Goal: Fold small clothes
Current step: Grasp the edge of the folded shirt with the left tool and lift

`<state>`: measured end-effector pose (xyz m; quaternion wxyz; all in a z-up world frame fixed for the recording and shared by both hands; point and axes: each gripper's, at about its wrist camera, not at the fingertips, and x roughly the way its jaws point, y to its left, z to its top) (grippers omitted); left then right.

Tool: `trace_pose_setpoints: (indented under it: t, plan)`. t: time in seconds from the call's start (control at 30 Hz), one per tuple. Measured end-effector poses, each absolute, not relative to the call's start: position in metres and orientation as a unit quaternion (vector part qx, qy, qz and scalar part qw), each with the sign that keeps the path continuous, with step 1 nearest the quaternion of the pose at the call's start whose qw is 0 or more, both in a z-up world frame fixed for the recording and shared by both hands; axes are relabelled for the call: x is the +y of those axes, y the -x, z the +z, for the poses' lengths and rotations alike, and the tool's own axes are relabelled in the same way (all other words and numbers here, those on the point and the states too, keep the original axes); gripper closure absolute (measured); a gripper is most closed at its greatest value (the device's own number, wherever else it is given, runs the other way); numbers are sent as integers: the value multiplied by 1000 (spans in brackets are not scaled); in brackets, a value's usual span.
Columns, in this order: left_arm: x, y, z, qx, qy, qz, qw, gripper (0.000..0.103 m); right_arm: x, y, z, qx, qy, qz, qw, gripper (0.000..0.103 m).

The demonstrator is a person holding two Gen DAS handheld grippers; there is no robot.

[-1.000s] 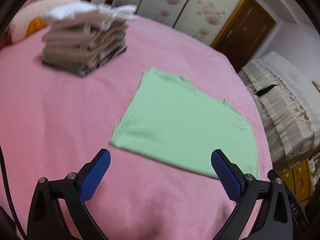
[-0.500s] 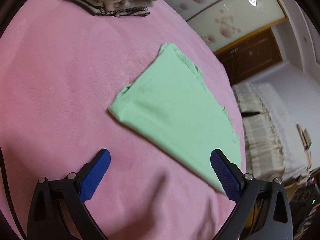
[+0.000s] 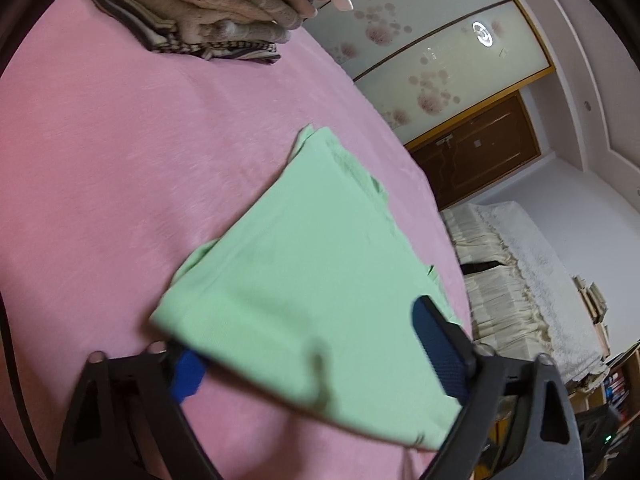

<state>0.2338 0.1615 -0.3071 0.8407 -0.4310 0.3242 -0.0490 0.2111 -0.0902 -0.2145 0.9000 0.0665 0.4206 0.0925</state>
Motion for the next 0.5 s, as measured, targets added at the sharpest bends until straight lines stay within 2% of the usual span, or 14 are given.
trace_pose_setpoints:
  t: [0.1, 0.13, 0.2, 0.27, 0.5]
  plan:
    - [167, -247, -311, 327, 446, -55, 831, 47, -91, -218, -221, 422, -64, 87, 900, 97]
    - [167, -250, -314, 327, 451, -55, 829, 51, -91, -221, -222, 422, -63, 85, 900, 97]
    - [166, -257, -318, 331, 457, -57, 824, 76, -93, -226, -224, 420, -62, 79, 902, 97]
    - [163, -265, -324, 347, 463, -68, 813, 94, -96, -235, -226, 417, -65, 73, 904, 97]
    - [143, -269, -291, 333, 399, -47, 853, 95, -98, -283, -234, 414, -47, 64, 907, 97]
